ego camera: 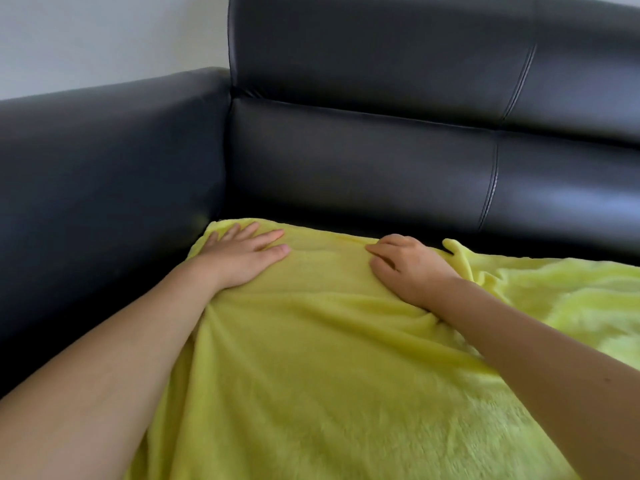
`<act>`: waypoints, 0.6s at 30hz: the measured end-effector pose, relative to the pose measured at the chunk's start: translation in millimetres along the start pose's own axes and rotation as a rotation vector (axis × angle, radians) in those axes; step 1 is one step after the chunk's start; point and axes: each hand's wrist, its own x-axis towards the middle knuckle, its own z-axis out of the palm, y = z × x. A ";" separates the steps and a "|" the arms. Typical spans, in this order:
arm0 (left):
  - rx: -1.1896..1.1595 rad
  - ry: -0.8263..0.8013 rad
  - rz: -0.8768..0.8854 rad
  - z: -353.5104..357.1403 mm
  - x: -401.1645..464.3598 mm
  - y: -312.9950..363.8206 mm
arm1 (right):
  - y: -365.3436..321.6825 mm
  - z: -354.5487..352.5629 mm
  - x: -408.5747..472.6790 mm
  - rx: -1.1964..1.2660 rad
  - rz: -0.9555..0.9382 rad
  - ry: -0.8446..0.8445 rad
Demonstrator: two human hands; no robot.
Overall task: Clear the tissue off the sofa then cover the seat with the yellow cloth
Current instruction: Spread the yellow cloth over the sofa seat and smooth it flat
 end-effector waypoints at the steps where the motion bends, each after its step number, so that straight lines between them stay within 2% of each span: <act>1: -0.015 -0.002 0.009 -1.7 3.7 -2.6 | 2.3 -0.4 2.3 0.015 0.038 -0.045; 4: -0.038 0.021 0.021 -4.6 14.4 -8.5 | 5.5 -0.7 9.9 0.020 0.085 -0.107; 8: -0.054 0.163 0.028 0.4 19.2 -9.3 | 12.4 7.8 20.3 0.079 0.115 -0.045; 10: 0.012 0.328 0.009 2.2 17.5 -7.6 | 14.7 12.4 22.5 0.112 0.101 0.040; 12: 0.180 0.550 -0.058 1.0 16.4 -4.0 | 16.4 15.5 24.5 0.086 0.070 0.098; 13: 0.255 0.595 -0.110 -1.1 17.0 -1.3 | 17.5 16.3 26.3 0.044 0.050 0.122; 14: 0.298 0.568 -0.169 -4.4 17.9 2.6 | 18.5 16.5 28.3 -0.002 0.035 0.145; 16: 0.288 0.399 -0.292 -11.1 25.2 11.2 | 20.2 15.4 33.1 -0.066 0.025 0.180; 18: 0.331 0.298 -0.337 -15.2 36.6 17.5 | 21.2 15.4 39.2 -0.090 0.022 0.168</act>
